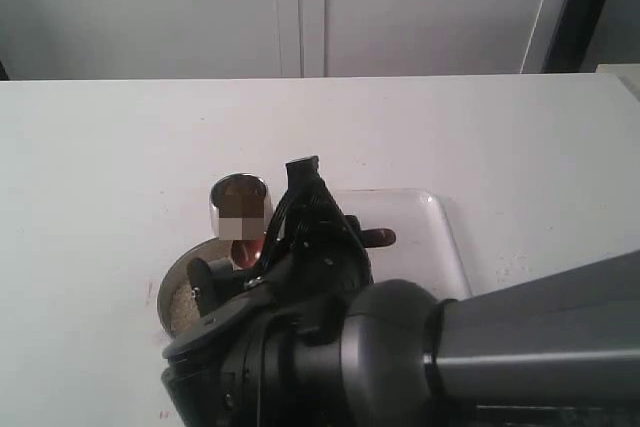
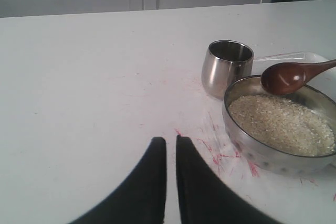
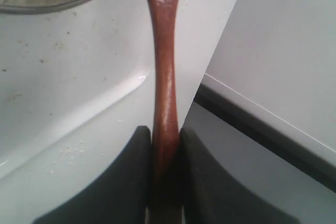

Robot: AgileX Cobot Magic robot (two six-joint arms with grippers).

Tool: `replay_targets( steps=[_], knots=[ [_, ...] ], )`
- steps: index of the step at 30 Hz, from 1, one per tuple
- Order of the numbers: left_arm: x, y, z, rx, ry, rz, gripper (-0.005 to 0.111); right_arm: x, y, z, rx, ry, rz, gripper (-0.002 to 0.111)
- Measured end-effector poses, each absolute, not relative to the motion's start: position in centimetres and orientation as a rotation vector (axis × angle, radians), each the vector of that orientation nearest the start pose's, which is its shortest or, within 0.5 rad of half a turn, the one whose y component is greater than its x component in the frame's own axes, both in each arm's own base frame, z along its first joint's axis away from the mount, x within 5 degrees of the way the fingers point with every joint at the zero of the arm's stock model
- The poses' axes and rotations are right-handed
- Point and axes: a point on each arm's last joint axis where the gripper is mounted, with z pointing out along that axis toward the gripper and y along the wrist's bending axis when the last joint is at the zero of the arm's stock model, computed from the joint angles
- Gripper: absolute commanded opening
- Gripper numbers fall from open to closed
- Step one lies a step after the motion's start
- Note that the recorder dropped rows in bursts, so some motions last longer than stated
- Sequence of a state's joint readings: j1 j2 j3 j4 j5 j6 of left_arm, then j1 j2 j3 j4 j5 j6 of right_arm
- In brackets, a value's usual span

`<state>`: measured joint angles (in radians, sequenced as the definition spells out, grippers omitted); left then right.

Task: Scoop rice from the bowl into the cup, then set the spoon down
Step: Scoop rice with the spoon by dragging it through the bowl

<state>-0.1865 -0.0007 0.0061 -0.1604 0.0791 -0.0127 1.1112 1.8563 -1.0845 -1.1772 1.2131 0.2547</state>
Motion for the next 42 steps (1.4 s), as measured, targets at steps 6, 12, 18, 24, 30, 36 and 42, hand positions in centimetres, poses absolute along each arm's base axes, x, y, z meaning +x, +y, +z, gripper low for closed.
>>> replay_targets(
  steps=[6, 12, 18, 24, 30, 36, 42],
  knots=[
    [5.5, -1.2, 20.4, 0.021, 1.574, -0.292, 0.014, 21.7, 26.2, 19.5, -1.673, 1.754, -1.244, 0.0],
    [5.5, -1.2, 20.4, 0.021, 1.574, -0.292, 0.014, 21.8, 26.4, 18.9, -1.691, 1.752, -1.238, 0.0],
    [5.5, -1.2, 20.4, 0.021, 1.574, -0.292, 0.014, 22.0, 26.5, 18.0, -1.697, 1.763, -1.237, 0.0],
    [5.5, -1.2, 20.4, 0.021, 1.574, -0.292, 0.014, 22.0, 26.4, 17.7, -1.685, 1.799, -1.227, 0.0],
    [5.5, -1.2, 20.4, 0.021, 1.574, -0.292, 0.014, 21.8, 26.4, 17.4, -1.688, 1.845, -1.188, 0.0],
    [5.5, -1.2, 20.4, 0.021, 1.574, -0.292, 0.014, 21.6, 26.5, 17.1, -1.696, 1.879, -1.135, 0.0],
    [5.5, -1.2, 20.4, 0.021, 1.574, -0.292, 0.014, 21.5, 26.5, 17.0, -1.695, 1.896, -1.128, 0.0]
  ],
)
